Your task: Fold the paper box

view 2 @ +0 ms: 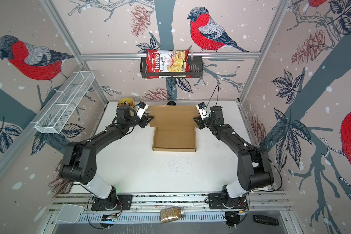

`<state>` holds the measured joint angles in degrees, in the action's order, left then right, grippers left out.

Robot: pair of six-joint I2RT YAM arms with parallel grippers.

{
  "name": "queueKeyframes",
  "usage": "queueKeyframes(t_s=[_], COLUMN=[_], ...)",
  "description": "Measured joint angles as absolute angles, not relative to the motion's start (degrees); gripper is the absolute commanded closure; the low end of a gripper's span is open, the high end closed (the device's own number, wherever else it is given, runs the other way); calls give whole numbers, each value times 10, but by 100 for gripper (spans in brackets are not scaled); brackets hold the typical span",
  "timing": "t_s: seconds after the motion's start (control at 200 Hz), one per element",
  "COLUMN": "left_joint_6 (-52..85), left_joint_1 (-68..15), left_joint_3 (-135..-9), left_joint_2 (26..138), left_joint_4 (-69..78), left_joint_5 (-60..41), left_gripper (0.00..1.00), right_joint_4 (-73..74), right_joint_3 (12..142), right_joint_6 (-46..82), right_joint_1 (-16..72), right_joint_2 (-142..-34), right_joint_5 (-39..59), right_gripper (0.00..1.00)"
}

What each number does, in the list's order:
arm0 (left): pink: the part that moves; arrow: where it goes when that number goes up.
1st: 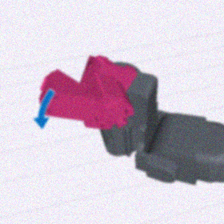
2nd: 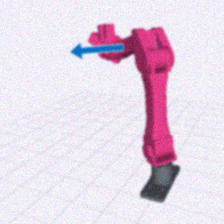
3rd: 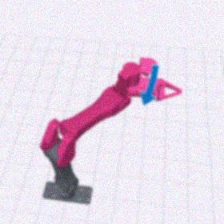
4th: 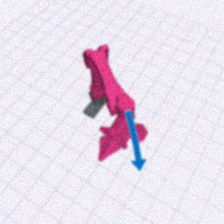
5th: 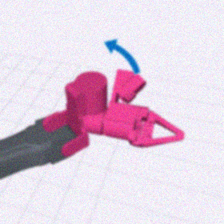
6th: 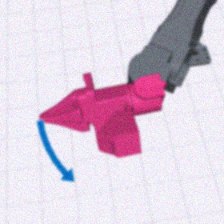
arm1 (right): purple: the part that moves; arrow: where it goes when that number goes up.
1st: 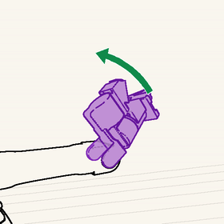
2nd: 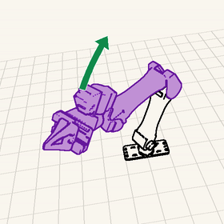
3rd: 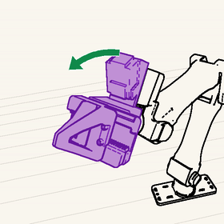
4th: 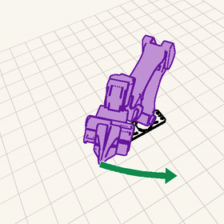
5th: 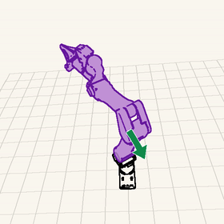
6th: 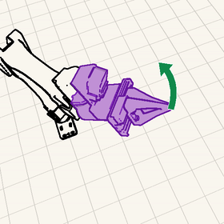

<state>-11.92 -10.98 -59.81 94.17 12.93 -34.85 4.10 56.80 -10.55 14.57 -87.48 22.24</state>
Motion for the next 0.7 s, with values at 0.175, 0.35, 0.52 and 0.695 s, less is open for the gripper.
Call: queueKeyframes(t_s=[0.175, 0.35, 0.52, 0.695], left_joint_6=[-110, -100, -84, -71], left_joint_1=[-112, -118, -128, -138], left_joint_3=[-598, -585, -575, -549], left_joint_2=[943, 943, 941, 928], left_joint_4=[129, 132, 143, 174], left_joint_5=[-361, -363, -350, -313], left_gripper=[74, 85, 93, 97], right_joint_4=[42, 44, 49, 64], right_joint_3=[551, 528, 511, 497], right_joint_6=[-101, -90, -84, -72], right_joint_1=[150, 163, 180, 203], right_joint_2=[-859, -844, -832, -819], right_joint_5=[221, 206, 176, 123], right_gripper=[74, 79, 86, 93])
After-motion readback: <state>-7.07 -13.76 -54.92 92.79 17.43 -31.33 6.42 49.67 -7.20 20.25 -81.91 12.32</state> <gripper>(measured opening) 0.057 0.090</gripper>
